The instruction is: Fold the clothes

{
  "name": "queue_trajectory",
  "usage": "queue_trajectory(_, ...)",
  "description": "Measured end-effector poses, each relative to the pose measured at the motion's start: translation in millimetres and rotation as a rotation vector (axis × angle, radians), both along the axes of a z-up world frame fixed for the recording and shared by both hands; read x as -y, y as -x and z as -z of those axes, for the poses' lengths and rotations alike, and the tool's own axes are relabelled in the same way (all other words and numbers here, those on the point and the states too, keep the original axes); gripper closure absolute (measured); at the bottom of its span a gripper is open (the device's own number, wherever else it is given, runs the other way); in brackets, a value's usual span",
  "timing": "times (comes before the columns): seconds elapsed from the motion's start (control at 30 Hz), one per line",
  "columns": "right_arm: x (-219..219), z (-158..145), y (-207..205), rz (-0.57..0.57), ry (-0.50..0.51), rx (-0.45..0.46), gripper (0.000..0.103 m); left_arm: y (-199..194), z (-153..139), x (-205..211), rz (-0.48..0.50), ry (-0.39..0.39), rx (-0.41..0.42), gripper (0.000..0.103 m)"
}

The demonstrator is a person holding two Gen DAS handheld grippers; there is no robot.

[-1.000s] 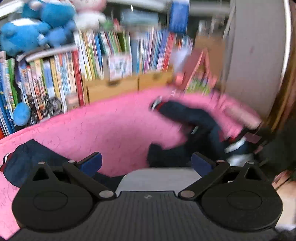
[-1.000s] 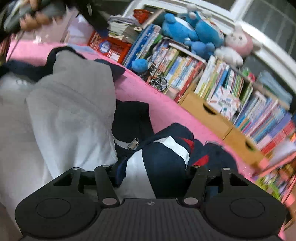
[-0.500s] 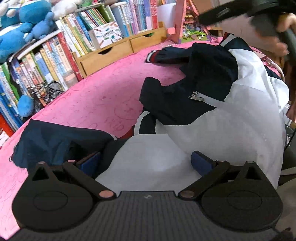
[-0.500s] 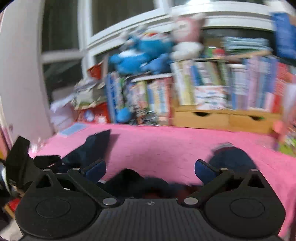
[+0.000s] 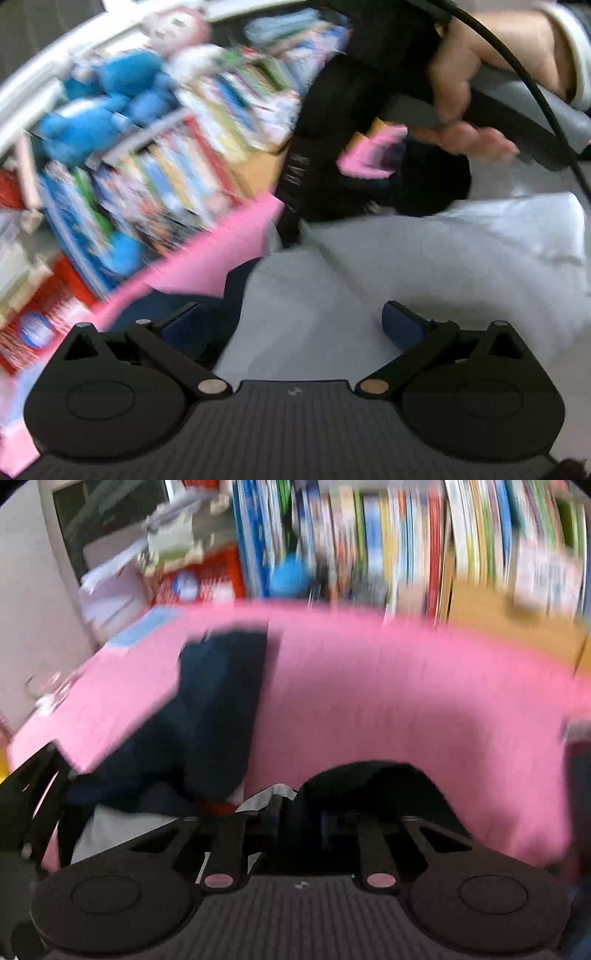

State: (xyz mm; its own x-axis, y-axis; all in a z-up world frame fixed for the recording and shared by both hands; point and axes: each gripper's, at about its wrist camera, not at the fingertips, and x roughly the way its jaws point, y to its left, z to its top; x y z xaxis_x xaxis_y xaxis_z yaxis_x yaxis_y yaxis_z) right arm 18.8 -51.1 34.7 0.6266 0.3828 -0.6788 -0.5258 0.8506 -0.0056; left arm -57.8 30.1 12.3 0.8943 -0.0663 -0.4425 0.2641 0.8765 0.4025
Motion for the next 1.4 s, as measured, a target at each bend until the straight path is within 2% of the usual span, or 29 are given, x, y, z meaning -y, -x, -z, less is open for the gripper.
queue_trajectory(0.07,-29.9,-29.3,-9.0,-0.023,0.052,0.264,0.084,-21.8,-10.2,-6.5,-0.067,-0.015,0.065,0.0)
queue_trajectory(0.1,-46.3,-45.6,-16.2,-0.058,0.061,0.428,0.084,-38.3,-17.5,-17.4,-0.12,0.01,0.069,0.0)
queue_trajectory(0.13,-57.1,-58.2,-25.9,-0.094,0.045,0.543,0.082,-54.6,-24.6,-28.3,-0.172,0.036,0.071,0.0)
queue_trajectory(0.17,-64.0,-67.2,-37.7,-0.141,0.014,0.604,0.08,-69.1,-27.3,-40.0,-0.217,0.059,0.049,0.0)
queue_trajectory(0.2,-71.2,-74.5,-51.7,-0.18,0.006,0.61,0.062,-83.7,-29.7,-51.8,-0.26,0.082,0.025,0.0)
queue_trajectory(0.23,-77.6,-79.5,-62.1,-0.169,0.02,0.586,0.043,-97.3,-27.9,-65.4,-0.29,0.104,-0.025,0.0)
queue_trajectory(0.27,-80.2,-83.3,-66.8,-0.128,0.027,0.577,0.035,-106.8,-23.7,-76.1,-0.313,0.124,-0.071,0.0)
queue_trajectory(0.33,-65.4,-86.2,-61.4,-0.062,0.006,0.603,0.0,-120.1,-8.5,-91.3,-0.343,0.157,-0.152,0.0)
queue_trajectory(0.37,-50.4,-84.5,-56.9,-0.068,-0.01,0.616,0.0,-124.5,-0.6,-96.9,-0.351,0.174,-0.186,0.0)
queue_trajectory(0.43,-17.1,-74.7,-50.0,-0.074,0.007,0.583,0.0,-122.5,10.8,-100.7,-0.361,0.2,-0.208,0.0)
queue_trajectory(0.53,37.0,-45.9,-46.5,-0.002,0.135,0.495,0.0,-113.2,21.9,-96.2,-0.359,0.185,-0.209,0.0)
queue_trajectory(0.63,97.9,-7.8,-55.6,0.172,0.242,0.355,0.0,-104.1,27.6,-88.0,-0.343,0.151,-0.21,0.0)
queue_trajectory(0.77,171.0,32.9,-64.7,0.392,0.157,0.093,0.0,-99.2,30.0,-87.6,-0.357,0.154,-0.192,0.0)
queue_trajectory(0.83,188.3,49.5,-60.1,0.435,0.112,0.009,0.0,-96.8,31.2,-87.3,-0.364,0.156,-0.183,0.0)
queue_trajectory(0.9,194.8,55.2,-51.5,0.444,0.091,0.007,0.0,-94.4,32.4,-87.1,-0.371,0.158,-0.174,0.0)
queue_trajectory(1.0,209.9,45.4,-41.1,0.516,0.101,0.13,0.0,-90.9,34.2,-86.7,-0.381,0.161,-0.161,0.0)
queue_trajectory(1.13,222.8,43.3,-44.9,0.458,0.031,-0.001,0.0,-90.4,34.6,-83.8,-0.369,0.143,-0.146,0.0)
queue_trajectory(1.17,219.5,48.1,-44.1,0.413,0.033,-0.045,0.001,-90.4,34.7,-83.3,-0.37,0.14,-0.145,0.0)
queue_trajectory(1.2,216.2,53.0,-43.3,0.368,0.035,-0.089,0.017,-90.3,34.7,-82.9,-0.37,0.138,-0.144,0.0)
queue_trajectory(1.23,209.4,57.1,-40.1,0.345,0.085,-0.092,0.062,-90.3,34.7,-82.7,-0.369,0.138,-0.144,0.0)
queue_trajectory(1.27,201.7,61.3,-37.8,0.35,0.167,-0.071,0.084,-90.4,34.6,-82.6,-0.369,0.139,-0.144,0.0)
queue_trajectory(1.33,199.0,56.6,-37.3,0.385,0.238,-0.007,0.094,-90.6,34.6,-83.3,-0.368,0.144,-0.146,0.0)
queue_trajectory(1.4,208.6,38.1,-37.3,0.464,0.282,0.116,0.095,-90.8,34.4,-83.9,-0.368,0.147,-0.149,0.0)
